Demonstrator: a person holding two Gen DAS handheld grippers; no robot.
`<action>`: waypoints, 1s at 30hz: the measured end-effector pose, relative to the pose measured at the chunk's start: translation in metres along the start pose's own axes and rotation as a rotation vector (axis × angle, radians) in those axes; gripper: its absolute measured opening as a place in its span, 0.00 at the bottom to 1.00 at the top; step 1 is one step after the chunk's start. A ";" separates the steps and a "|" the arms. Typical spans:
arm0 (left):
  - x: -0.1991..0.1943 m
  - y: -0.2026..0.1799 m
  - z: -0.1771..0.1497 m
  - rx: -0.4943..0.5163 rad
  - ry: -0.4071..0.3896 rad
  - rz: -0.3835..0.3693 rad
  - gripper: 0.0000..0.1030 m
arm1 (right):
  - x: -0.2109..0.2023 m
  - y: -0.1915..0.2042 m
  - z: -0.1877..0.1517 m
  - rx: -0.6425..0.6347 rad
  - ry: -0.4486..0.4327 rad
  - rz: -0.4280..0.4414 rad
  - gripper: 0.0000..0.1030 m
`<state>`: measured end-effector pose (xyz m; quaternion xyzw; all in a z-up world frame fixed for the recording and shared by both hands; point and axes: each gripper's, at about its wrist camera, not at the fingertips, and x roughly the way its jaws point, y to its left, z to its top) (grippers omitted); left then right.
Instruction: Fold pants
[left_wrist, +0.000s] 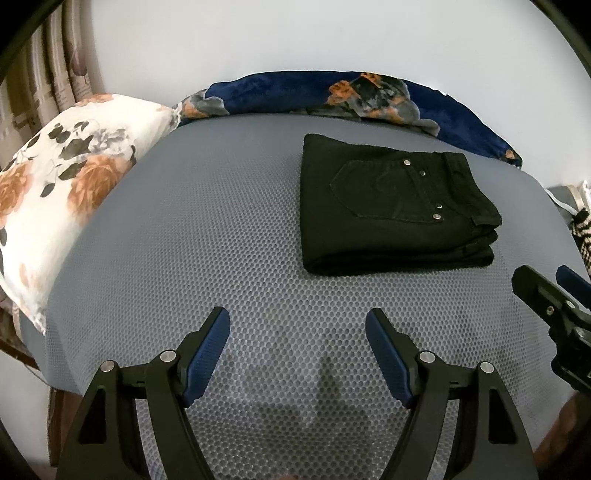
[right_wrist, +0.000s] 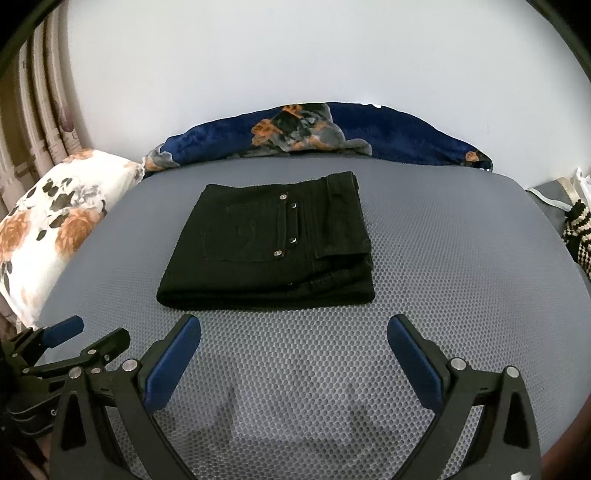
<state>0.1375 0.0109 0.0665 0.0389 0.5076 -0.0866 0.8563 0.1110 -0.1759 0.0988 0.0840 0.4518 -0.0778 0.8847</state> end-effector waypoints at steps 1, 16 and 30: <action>0.000 0.000 0.000 0.001 0.000 -0.001 0.74 | 0.001 -0.001 0.001 0.000 0.001 0.000 0.97; 0.000 -0.002 -0.001 0.008 0.000 0.003 0.74 | 0.005 0.003 0.001 -0.030 0.025 -0.013 0.97; 0.001 -0.002 -0.001 0.012 -0.001 0.007 0.74 | 0.006 0.004 0.002 -0.031 0.035 -0.015 0.97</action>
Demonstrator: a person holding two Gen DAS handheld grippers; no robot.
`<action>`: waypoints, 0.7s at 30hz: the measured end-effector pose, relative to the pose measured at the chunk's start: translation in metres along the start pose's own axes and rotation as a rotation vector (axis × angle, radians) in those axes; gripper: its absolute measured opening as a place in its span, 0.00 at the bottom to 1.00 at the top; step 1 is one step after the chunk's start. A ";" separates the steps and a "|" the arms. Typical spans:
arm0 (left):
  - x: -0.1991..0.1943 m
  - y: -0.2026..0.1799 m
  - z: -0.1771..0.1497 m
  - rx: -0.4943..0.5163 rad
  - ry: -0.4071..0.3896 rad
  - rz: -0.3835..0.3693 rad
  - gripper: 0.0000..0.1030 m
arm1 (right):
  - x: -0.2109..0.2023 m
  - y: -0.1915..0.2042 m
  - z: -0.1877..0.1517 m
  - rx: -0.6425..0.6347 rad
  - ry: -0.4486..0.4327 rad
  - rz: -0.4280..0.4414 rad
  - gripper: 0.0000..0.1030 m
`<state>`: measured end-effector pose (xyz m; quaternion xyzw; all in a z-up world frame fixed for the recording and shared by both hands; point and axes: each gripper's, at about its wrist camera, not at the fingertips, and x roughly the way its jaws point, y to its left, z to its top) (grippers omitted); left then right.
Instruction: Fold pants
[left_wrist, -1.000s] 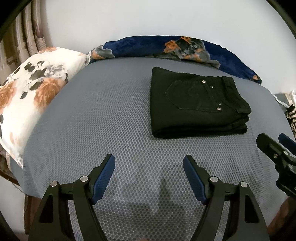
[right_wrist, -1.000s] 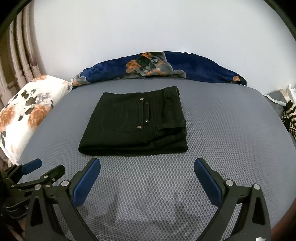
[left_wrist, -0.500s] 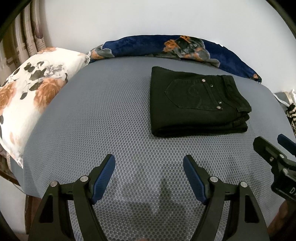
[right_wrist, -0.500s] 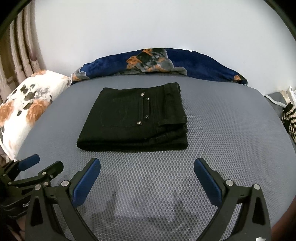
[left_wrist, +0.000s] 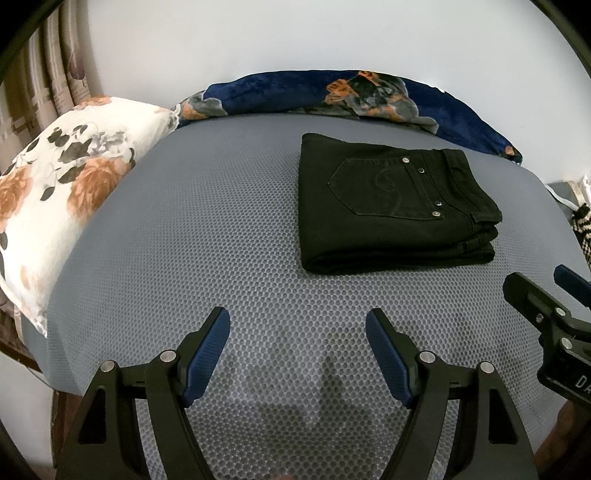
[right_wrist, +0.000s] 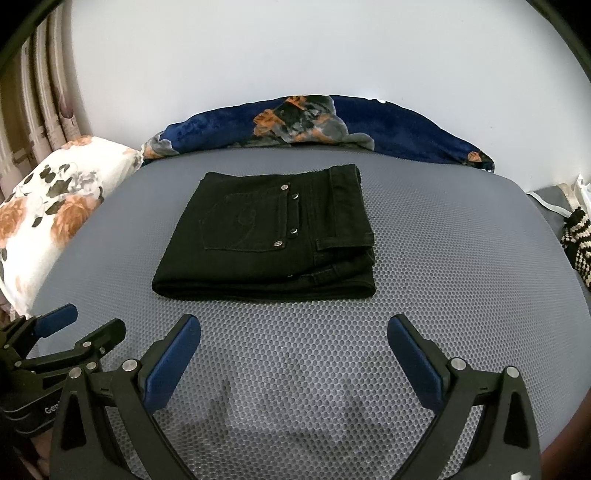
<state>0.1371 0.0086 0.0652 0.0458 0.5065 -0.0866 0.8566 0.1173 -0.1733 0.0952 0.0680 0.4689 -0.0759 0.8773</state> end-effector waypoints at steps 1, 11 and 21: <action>0.000 0.000 0.000 0.000 0.000 0.001 0.74 | 0.001 0.000 0.000 0.001 0.002 0.001 0.97; 0.001 0.001 0.001 0.008 -0.006 0.007 0.74 | 0.004 -0.002 0.001 -0.003 0.013 0.002 0.97; 0.000 0.000 0.000 0.011 -0.008 0.012 0.74 | 0.005 -0.002 0.001 -0.002 0.019 0.001 0.97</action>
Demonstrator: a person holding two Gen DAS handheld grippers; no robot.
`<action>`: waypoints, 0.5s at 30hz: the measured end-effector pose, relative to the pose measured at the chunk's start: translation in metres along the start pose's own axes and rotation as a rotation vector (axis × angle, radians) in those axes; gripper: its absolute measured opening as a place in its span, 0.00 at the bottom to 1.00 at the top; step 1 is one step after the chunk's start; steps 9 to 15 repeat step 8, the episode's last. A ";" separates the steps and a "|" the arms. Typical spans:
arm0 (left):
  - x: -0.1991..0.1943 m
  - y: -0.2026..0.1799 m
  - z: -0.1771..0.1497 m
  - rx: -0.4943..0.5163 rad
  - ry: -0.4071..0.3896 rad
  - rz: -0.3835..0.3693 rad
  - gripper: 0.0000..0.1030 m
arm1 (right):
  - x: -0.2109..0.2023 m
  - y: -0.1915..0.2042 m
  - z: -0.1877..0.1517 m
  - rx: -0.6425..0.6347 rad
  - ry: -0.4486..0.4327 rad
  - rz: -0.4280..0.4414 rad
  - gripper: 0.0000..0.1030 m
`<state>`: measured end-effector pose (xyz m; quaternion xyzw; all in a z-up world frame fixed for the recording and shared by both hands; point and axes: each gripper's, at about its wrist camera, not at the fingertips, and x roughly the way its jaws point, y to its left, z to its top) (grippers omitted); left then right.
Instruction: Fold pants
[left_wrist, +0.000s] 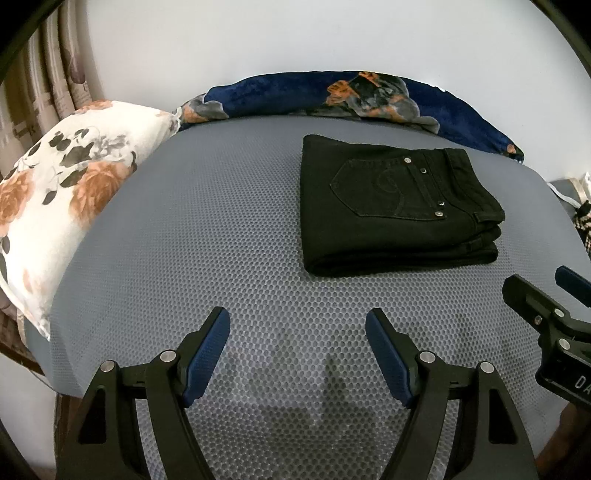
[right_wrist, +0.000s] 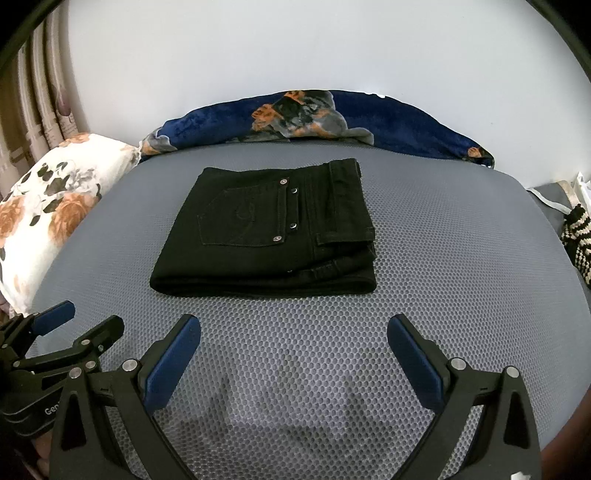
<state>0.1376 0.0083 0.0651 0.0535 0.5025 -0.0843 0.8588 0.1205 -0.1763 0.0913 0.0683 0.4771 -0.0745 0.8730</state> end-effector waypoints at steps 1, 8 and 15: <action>0.000 0.000 0.000 0.000 0.000 0.000 0.74 | 0.000 0.000 0.000 0.001 0.000 0.000 0.97; 0.000 0.000 0.001 0.002 0.001 -0.003 0.74 | 0.000 -0.002 0.000 0.005 0.000 -0.002 0.97; 0.000 0.000 0.001 0.002 0.001 -0.003 0.74 | 0.000 -0.002 0.000 0.005 0.000 -0.002 0.97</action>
